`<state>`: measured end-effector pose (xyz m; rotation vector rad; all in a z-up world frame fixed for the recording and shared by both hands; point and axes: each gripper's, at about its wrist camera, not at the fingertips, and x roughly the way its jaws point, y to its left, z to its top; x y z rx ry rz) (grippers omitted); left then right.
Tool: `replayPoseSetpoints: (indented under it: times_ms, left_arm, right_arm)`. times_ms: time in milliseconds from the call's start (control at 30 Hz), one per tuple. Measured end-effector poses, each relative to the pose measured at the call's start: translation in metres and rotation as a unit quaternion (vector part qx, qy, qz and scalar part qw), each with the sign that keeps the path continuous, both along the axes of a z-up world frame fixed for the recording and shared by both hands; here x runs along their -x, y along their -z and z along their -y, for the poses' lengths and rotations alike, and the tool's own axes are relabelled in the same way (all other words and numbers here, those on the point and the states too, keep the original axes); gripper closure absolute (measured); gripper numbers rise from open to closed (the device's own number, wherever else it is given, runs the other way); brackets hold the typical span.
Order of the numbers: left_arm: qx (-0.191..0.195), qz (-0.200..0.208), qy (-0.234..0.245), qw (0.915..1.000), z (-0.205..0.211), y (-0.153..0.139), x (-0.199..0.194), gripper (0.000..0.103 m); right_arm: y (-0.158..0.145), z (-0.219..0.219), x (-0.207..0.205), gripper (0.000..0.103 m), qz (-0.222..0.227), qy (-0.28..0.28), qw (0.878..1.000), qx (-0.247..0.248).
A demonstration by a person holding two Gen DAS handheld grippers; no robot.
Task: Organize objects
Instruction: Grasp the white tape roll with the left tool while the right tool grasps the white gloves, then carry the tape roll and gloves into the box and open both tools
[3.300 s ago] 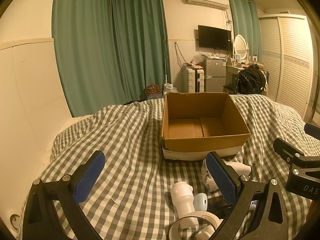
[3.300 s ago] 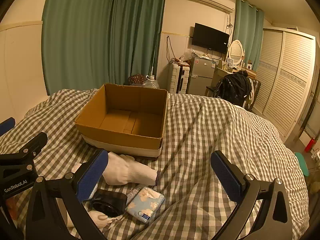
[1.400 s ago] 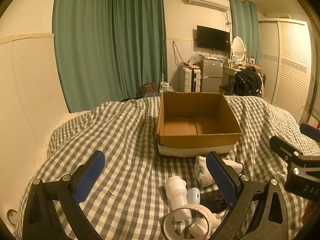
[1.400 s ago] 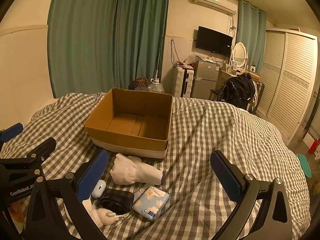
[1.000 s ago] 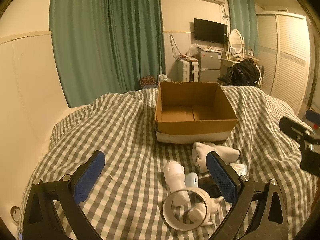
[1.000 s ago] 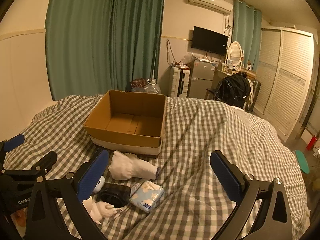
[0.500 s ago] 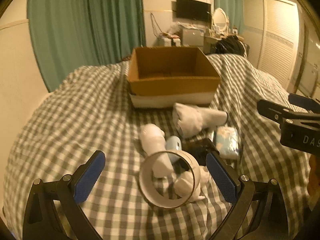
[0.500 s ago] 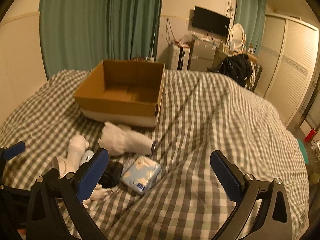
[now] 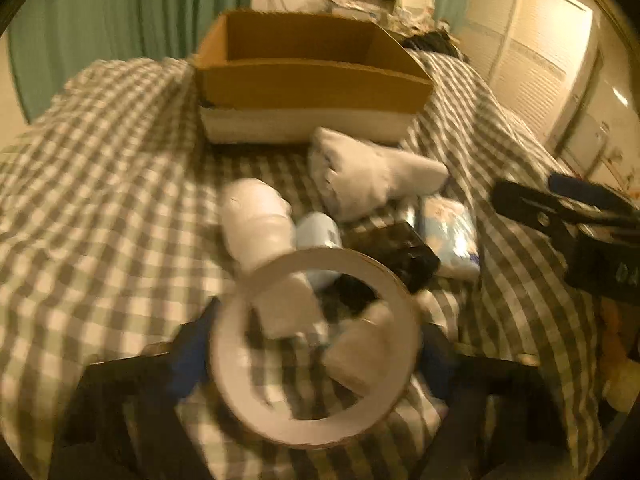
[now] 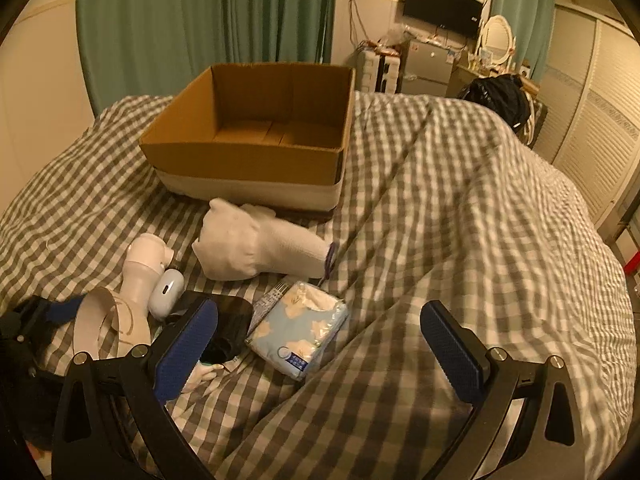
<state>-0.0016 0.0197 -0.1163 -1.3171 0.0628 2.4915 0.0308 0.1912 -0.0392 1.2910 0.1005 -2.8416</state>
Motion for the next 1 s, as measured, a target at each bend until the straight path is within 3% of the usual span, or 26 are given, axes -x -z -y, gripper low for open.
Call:
replayPoseSetpoints:
  times_ms: [333,667,733,833,1000]
  left_arm:
    - [0.034,-0.055,-0.034,0.9973,0.012,-0.037,-0.008,0.021]
    - [0.117,-0.121,-0.113,0.9792,0.043,-0.072,0.02,0.021]
    - [0.121,-0.129,-0.12,0.9768,0.048,-0.076,0.024,0.021]
    - [0.121,-0.135,-0.122,0.9759,0.053,-0.076,0.028,0.021]
    - [0.113,-0.133,-0.114,0.978,0.055,-0.071,0.03,0.021]
  right_arm:
    - [0.004,0.006,0.021,0.004,0.018,-0.02,0.999,0.028]
    - [0.013,0.048,0.072,0.004,0.04,-0.068,0.996,0.032]
    - [0.023,0.06,0.087,0.015,0.056,-0.081,0.995,0.026]
    - [0.049,0.075,0.109,0.021,0.092,-0.086,0.992,0.018]
    - [0.067,0.085,0.113,0.037,0.093,-0.078,0.992,-0.04]
